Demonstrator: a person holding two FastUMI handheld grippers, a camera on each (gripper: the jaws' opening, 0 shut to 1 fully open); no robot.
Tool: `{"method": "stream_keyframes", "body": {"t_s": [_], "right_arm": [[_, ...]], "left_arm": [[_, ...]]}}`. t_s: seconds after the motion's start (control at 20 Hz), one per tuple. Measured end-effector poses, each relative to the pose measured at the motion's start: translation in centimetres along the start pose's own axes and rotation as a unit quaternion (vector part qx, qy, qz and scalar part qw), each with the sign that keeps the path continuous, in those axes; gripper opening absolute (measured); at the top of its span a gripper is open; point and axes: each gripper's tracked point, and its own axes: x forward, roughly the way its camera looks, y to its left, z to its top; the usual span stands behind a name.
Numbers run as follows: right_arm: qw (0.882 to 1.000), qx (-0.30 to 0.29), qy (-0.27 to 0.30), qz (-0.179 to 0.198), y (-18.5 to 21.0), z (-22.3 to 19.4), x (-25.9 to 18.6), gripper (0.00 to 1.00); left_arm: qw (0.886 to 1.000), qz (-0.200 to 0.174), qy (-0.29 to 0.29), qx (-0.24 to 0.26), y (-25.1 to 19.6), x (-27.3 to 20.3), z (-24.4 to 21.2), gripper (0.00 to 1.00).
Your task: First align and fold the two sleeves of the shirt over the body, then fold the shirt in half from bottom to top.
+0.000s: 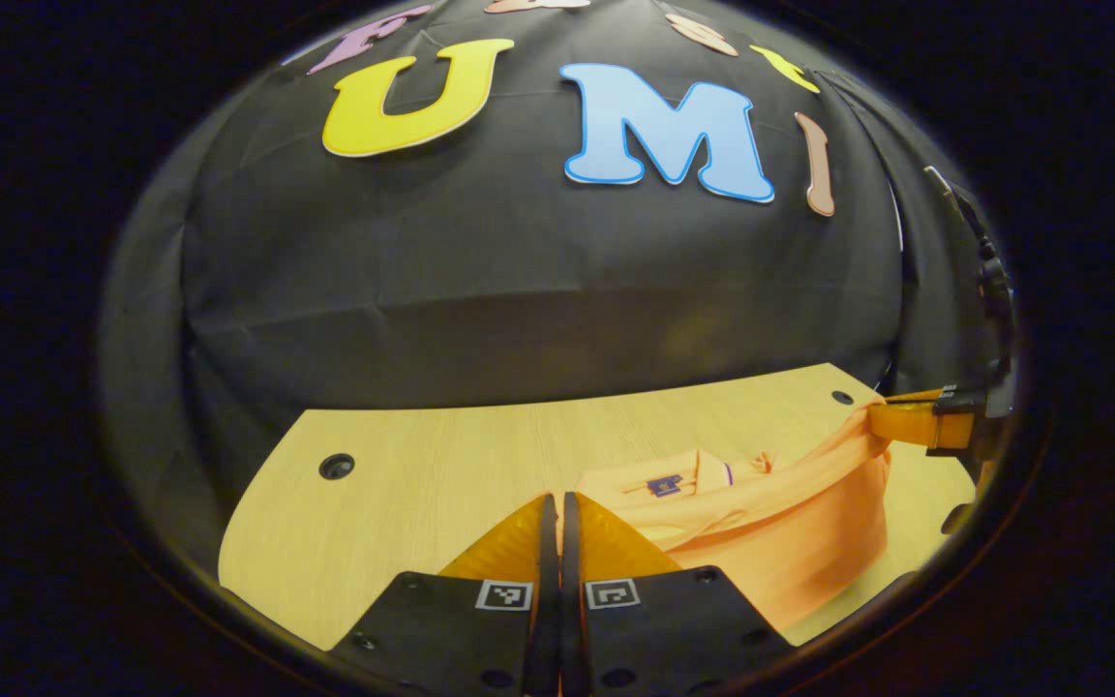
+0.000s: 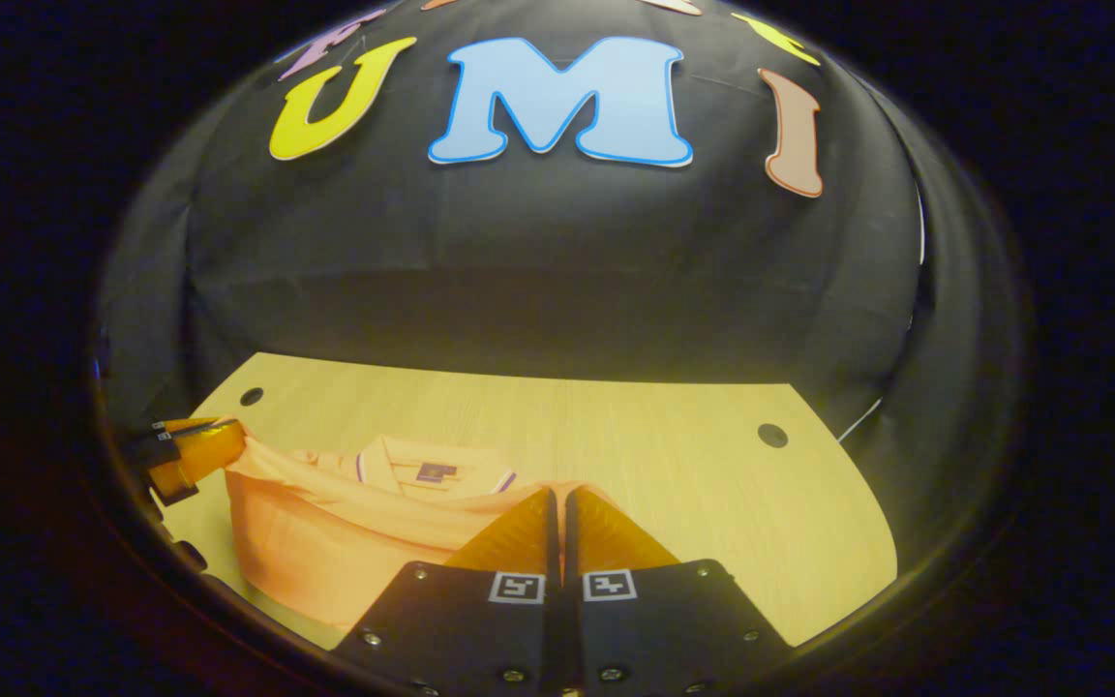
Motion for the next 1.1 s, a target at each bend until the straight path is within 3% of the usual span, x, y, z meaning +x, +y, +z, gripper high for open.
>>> {"method": "stream_keyframes", "body": {"t_s": [0.1, 0.15, 0.6, 1.05, 1.1], "right_arm": [[1.000, -0.003, 0.005, -0.010, 0.1, 0.0, 1.4, 0.04], [1.000, -0.006, 0.009, -0.017, 0.0, -0.2, 2.1, 0.00], [0.997, -0.033, 0.060, -0.037, 0.2, -3.6, 6.4, 0.02], [0.996, -0.037, 0.071, -0.040, 0.1, -4.0, 6.5, 0.05], [0.996, -0.041, 0.069, -0.039, 0.2, -4.0, 6.3, 0.10]], "left_arm": [[1.000, -0.005, -0.003, -0.001, 0.1, 1.2, 0.1, 0.06], [1.000, -0.005, -0.002, 0.001, 0.3, 1.9, 0.0, 0.06], [1.000, 0.006, 0.022, 0.016, 0.4, 6.4, -2.9, 0.05], [1.000, -0.003, 0.026, 0.007, 0.3, 6.7, -3.0, 0.10], [1.000, 0.001, 0.026, 0.005, 0.6, 6.4, -3.1, 0.15]]}}
